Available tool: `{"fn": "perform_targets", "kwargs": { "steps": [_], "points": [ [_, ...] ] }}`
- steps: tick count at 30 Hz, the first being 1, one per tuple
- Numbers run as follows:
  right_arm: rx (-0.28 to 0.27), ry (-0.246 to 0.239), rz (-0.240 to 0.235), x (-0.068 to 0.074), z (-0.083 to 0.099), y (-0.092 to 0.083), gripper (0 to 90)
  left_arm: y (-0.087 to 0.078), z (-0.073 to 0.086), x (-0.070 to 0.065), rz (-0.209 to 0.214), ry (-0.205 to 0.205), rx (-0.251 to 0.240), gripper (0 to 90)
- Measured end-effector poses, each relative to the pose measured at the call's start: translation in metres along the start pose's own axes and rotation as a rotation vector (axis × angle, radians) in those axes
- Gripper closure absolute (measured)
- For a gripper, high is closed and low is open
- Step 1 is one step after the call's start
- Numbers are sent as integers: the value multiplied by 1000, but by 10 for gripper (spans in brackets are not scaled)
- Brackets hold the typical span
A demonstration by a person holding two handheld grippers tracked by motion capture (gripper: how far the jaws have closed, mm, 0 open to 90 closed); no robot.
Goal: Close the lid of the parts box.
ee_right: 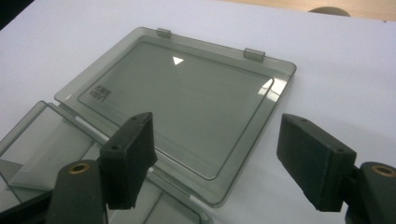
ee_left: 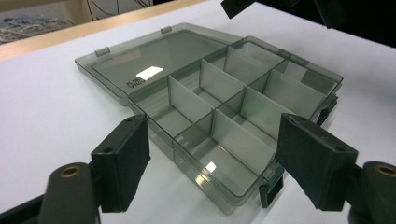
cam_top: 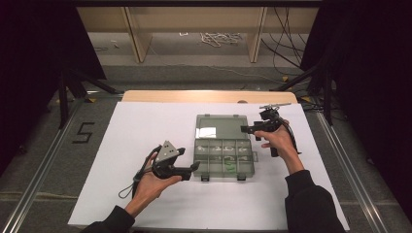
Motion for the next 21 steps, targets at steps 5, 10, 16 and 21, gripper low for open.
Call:
{"fn": "perform_targets", "kwargs": {
  "steps": [5, 10, 16, 21],
  "points": [
    [13, 1, 13, -1, 1, 4, 285, 8, 0, -1, -16, 40, 85, 298],
    [23, 8, 8, -3, 2, 8, 286, 18, 1, 0, -28, 1, 151, 352],
    [49, 15, 13, -4, 3, 14, 286, 25, 2, 4, -23, 0, 197, 430],
    [57, 21, 5, -5, 3, 21, 286, 30, 4, 9, -18, -29, 222, 490]
  ]
}}
Point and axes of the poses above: each handheld gripper's, and its own axes: y roughly forward along the jaws, z roughly out of its underside, x roughly to its left, the point moved 4 cm from there along y, roughly forward along the jaws, and after that the axes turned 9 degrees about x, right-handed, at the moved point
